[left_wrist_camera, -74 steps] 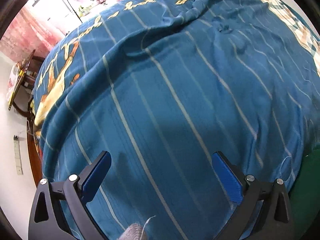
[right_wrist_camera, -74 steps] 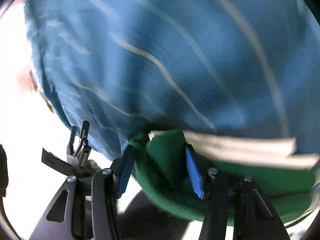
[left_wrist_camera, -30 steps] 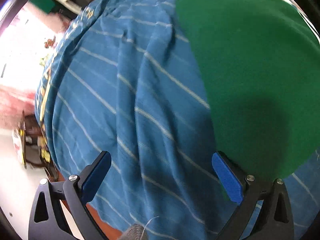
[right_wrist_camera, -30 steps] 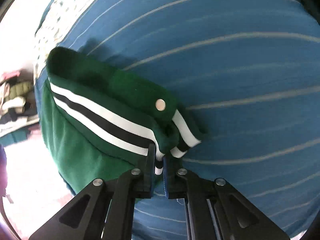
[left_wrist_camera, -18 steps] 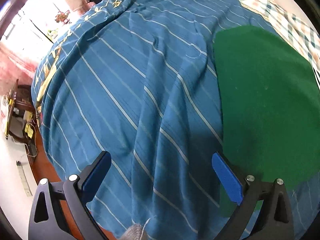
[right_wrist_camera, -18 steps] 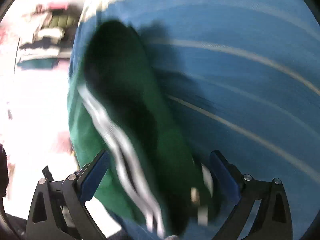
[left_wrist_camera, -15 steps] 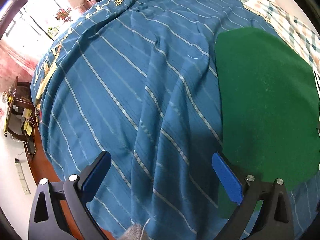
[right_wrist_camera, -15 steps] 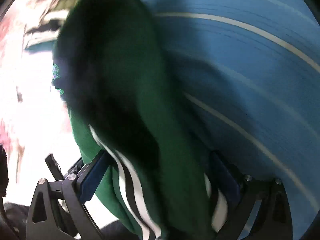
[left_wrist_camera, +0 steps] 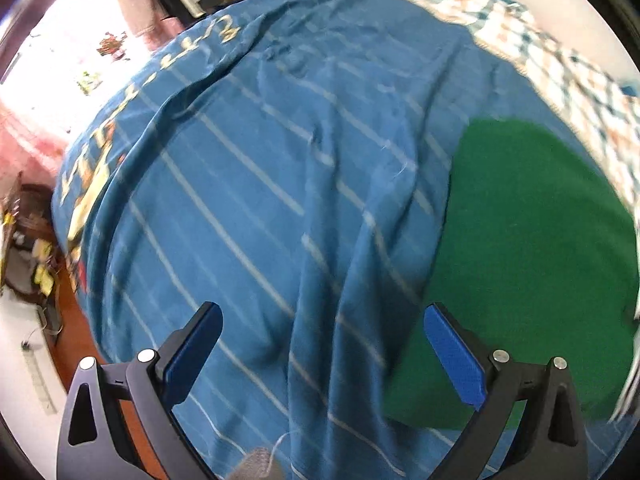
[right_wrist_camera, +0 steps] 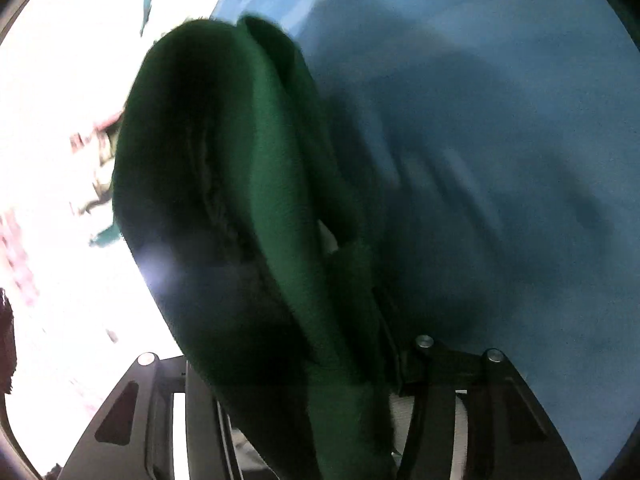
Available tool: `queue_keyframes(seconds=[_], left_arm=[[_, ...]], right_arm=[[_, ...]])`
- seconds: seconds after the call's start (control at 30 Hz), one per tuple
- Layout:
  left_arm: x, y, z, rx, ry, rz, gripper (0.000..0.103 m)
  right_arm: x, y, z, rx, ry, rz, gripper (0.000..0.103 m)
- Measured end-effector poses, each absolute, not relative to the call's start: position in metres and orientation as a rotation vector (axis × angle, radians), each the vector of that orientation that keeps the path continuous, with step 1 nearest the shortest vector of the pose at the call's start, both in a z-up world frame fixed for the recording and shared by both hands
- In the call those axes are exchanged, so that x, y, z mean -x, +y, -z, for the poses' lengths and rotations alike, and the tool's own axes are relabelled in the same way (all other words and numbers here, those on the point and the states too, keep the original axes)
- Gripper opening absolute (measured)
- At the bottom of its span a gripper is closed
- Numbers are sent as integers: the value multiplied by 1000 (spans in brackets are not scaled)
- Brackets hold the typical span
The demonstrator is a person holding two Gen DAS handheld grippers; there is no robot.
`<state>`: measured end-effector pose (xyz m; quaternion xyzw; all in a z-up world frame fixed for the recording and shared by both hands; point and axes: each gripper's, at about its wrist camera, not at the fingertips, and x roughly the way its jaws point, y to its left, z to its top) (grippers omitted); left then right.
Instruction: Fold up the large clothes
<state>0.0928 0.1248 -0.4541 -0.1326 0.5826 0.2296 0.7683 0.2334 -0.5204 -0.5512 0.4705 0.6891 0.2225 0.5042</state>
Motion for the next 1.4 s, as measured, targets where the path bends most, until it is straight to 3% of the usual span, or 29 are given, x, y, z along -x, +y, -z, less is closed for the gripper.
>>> queue_keyframes(seconds=[0.13,0.2,0.43,0.57,0.67,0.73,0.77,0.8,0.9,1.0,1.17,1.4], left_arm=[[-119,126,446,320,1265,-366,103],[-137,123,452,335,1276,-272,103],[-213,88,505,331,1350,153,103],[-237,75,537,421,1411,404,103],[-247,69,548,448,1414,517,103],[-250,67,550,460,1408,540,102],[-251,67,549,465,1400,545,102],[-251,67,547,468,1390,550,99],[-252,70,532,447,1367,554,89],[-259,73,516,455,1340,551,89],[-291,73,479,467,1286,548,89],[-396,63,434,465,1179,528,89]], right_arm=[[-159,-535,563,-1190,1690,-448,53],[-151,-541,561,-1017,1673,-413,67],[-163,-561,546,-819,1496,-455,81],[-168,-552,566,-900,1543,-547,82],[-178,-552,577,-874,1556,-556,96],[-180,-552,578,-885,1540,-558,96],[-180,-554,578,-892,1531,-552,95],[-179,-557,576,-915,1515,-541,84],[-174,-565,569,-968,1479,-497,65],[-172,-571,554,-1044,1436,-485,51],[-190,-571,517,-1063,1386,-498,47],[-301,-593,454,-995,1309,-519,47]])
